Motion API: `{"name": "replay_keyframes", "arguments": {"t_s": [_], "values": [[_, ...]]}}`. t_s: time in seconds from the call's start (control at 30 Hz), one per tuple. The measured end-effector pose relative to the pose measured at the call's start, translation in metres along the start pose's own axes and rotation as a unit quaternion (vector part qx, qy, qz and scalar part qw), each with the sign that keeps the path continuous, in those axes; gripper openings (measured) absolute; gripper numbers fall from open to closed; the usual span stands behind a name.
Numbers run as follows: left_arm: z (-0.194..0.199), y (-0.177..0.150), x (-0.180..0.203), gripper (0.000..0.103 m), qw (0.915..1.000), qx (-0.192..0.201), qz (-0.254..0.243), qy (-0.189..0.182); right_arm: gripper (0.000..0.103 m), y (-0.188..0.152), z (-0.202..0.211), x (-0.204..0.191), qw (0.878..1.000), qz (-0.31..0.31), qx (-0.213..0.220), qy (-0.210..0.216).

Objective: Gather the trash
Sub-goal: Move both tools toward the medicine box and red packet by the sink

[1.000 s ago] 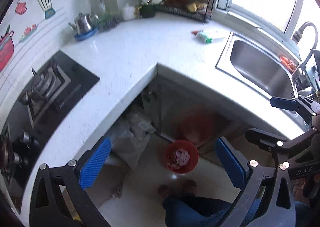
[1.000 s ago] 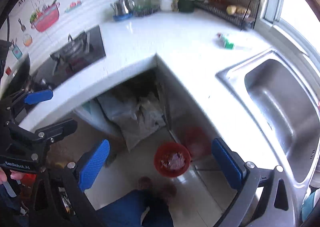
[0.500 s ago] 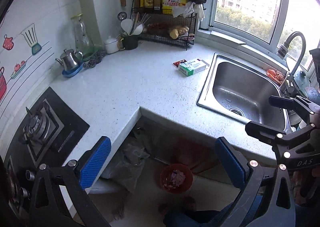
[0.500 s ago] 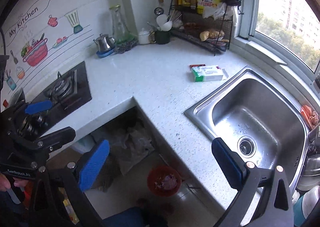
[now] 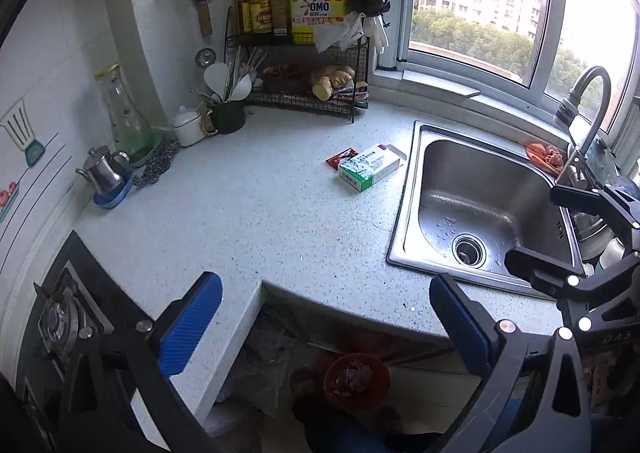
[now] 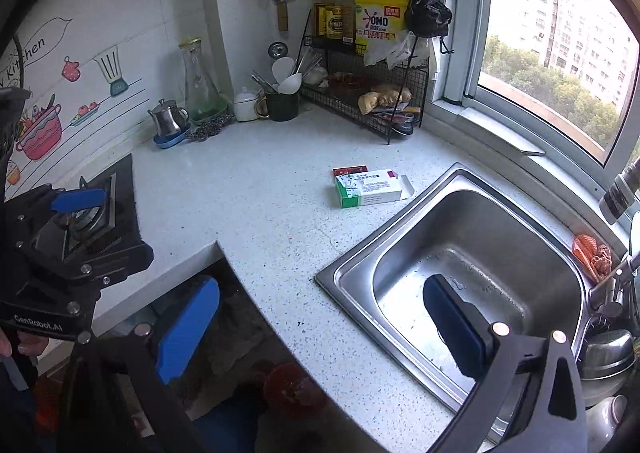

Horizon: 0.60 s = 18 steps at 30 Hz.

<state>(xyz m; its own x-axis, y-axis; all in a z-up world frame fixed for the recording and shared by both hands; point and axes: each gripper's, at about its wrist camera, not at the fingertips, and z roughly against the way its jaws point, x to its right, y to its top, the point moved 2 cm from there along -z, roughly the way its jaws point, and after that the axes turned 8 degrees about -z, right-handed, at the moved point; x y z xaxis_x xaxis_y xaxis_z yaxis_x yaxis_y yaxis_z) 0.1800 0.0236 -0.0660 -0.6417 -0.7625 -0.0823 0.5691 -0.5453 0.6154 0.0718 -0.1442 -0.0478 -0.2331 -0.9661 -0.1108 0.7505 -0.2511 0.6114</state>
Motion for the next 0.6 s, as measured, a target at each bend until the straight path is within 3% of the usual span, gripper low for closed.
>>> {"name": "replay_keyframes", "arguments": {"t_s": [0.27,0.6], "values": [[-0.055,0.060,-0.025,0.103,0.9950,-0.002,-0.068,-0.073,0.102,0.042,-0.042,0.016,0.996,-0.082,-0.019,-0.020],[-0.124,0.129,-0.026,0.103,0.9720,-0.024,-0.183,-0.145,0.102,0.076,-0.074,0.030,0.978,-0.179,-0.018,-0.101]]}}
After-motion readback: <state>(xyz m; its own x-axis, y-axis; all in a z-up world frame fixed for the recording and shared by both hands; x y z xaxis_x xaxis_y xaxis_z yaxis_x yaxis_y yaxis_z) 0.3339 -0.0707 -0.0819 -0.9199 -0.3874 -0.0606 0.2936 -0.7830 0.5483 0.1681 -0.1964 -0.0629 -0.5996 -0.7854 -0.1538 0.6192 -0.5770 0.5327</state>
